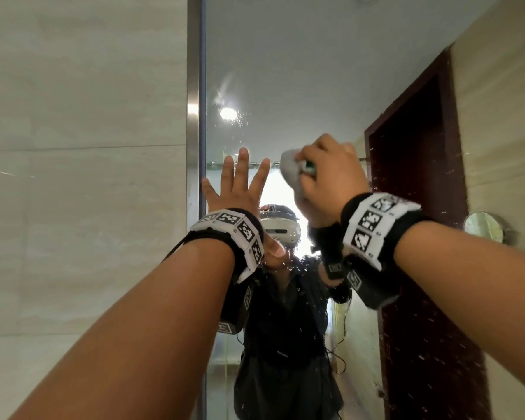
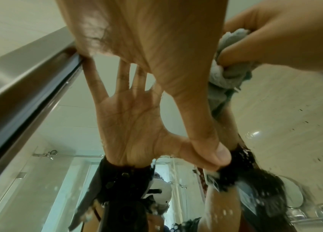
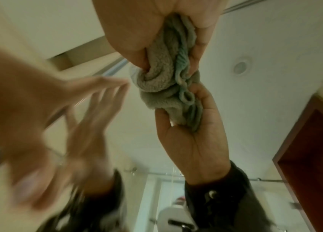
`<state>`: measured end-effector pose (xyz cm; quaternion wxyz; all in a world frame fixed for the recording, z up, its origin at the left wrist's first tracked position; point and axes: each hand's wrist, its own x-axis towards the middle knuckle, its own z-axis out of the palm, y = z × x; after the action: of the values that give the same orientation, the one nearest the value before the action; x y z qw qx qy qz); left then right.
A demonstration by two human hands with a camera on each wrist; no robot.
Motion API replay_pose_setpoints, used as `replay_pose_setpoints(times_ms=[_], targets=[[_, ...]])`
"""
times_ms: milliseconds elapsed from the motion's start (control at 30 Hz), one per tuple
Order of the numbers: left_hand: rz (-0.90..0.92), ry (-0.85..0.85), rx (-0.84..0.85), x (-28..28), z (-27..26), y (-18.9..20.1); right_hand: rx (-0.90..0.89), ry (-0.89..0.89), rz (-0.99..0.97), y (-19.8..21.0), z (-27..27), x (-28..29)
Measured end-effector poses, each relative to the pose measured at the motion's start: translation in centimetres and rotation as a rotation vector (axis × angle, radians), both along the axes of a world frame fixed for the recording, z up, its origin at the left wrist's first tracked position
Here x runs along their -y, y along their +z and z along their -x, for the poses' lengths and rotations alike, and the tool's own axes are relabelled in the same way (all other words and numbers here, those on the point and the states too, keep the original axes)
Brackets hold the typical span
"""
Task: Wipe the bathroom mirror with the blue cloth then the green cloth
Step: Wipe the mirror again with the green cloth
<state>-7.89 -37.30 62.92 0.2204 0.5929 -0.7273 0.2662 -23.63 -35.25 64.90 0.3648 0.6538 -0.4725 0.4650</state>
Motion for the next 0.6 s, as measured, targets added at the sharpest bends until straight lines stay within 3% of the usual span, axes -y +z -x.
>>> replay_pose_setpoints(times_ms=[133, 333, 467, 600], targets=[[0.013, -0.009, -0.002, 0.2, -0.1, 0.0, 0.129, -0.028, 0.062, 2.0, -0.8, 0.4], [0.015, -0.021, -0.014, 0.1, 0.0, -0.1, -0.018, -0.030, 0.046, 0.0, -1.1, 0.3], [0.024, -0.026, -0.016, 0.2, -0.1, -0.2, 0.100, -0.032, 0.050, 2.3, -0.1, 0.2], [0.035, -0.038, -0.020, 0.4, -0.1, -0.2, 0.066, -0.033, 0.076, 0.6, -1.3, 0.9]])
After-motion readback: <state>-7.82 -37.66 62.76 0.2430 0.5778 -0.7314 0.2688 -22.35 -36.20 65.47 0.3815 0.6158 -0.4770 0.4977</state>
